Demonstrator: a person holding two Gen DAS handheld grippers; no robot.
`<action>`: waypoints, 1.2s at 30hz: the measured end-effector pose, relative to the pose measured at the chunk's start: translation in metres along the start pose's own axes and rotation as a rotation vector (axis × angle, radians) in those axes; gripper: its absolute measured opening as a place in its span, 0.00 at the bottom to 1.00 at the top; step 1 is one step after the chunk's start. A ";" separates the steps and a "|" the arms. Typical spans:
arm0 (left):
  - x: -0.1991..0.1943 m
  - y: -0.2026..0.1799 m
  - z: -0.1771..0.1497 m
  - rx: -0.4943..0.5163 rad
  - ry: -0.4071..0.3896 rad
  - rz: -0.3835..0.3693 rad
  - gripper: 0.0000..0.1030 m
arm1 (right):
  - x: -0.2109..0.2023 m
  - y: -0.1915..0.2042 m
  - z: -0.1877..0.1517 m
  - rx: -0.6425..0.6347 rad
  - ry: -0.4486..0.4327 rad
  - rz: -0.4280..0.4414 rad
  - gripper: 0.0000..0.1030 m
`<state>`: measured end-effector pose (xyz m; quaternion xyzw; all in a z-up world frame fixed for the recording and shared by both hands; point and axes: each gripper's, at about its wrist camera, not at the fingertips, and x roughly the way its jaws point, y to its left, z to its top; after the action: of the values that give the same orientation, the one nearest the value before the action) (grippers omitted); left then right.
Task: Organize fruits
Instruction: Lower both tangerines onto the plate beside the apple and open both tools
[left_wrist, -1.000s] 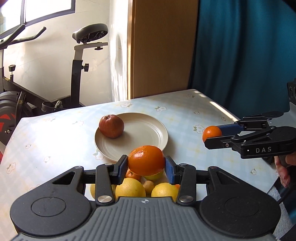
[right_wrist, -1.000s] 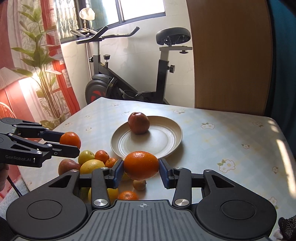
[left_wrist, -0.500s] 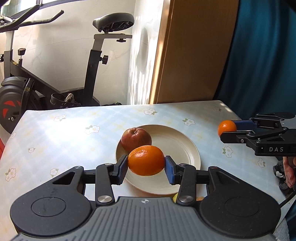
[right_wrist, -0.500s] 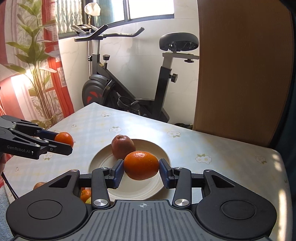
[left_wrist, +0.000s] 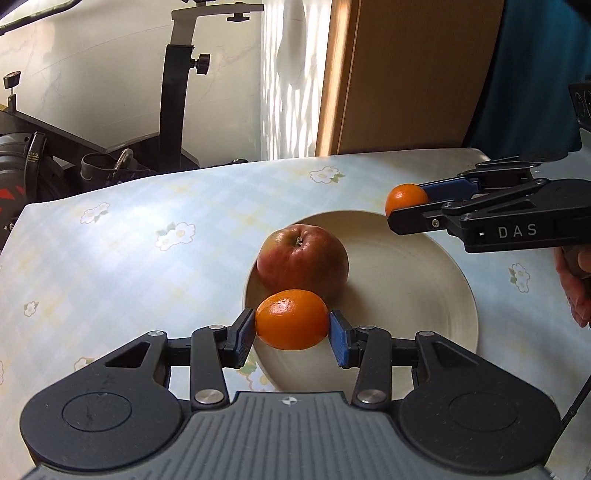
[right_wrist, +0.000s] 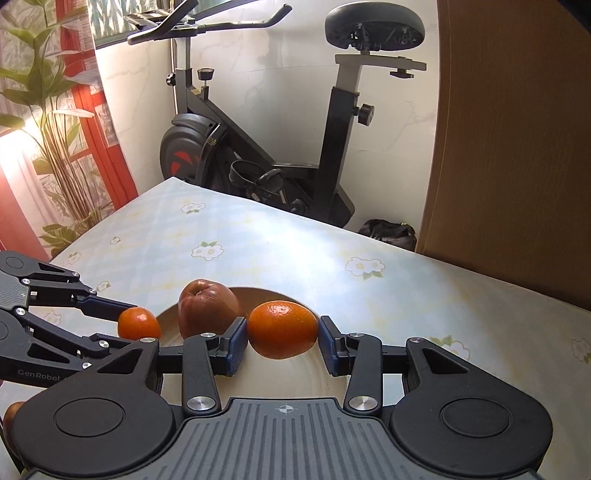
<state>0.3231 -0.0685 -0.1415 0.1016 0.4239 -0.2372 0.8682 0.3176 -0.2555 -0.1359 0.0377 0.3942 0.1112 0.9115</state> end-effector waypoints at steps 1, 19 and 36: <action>0.003 0.001 0.000 0.002 0.005 -0.001 0.44 | 0.008 -0.001 0.002 0.000 0.010 0.007 0.37; 0.012 -0.007 0.000 0.071 0.009 0.027 0.46 | 0.061 0.000 0.005 -0.007 0.053 0.033 0.37; -0.002 -0.003 0.001 0.035 -0.013 0.020 0.52 | 0.046 0.002 0.004 0.020 0.030 -0.008 0.44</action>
<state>0.3207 -0.0708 -0.1391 0.1197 0.4131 -0.2367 0.8712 0.3505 -0.2429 -0.1657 0.0438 0.4093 0.1041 0.9054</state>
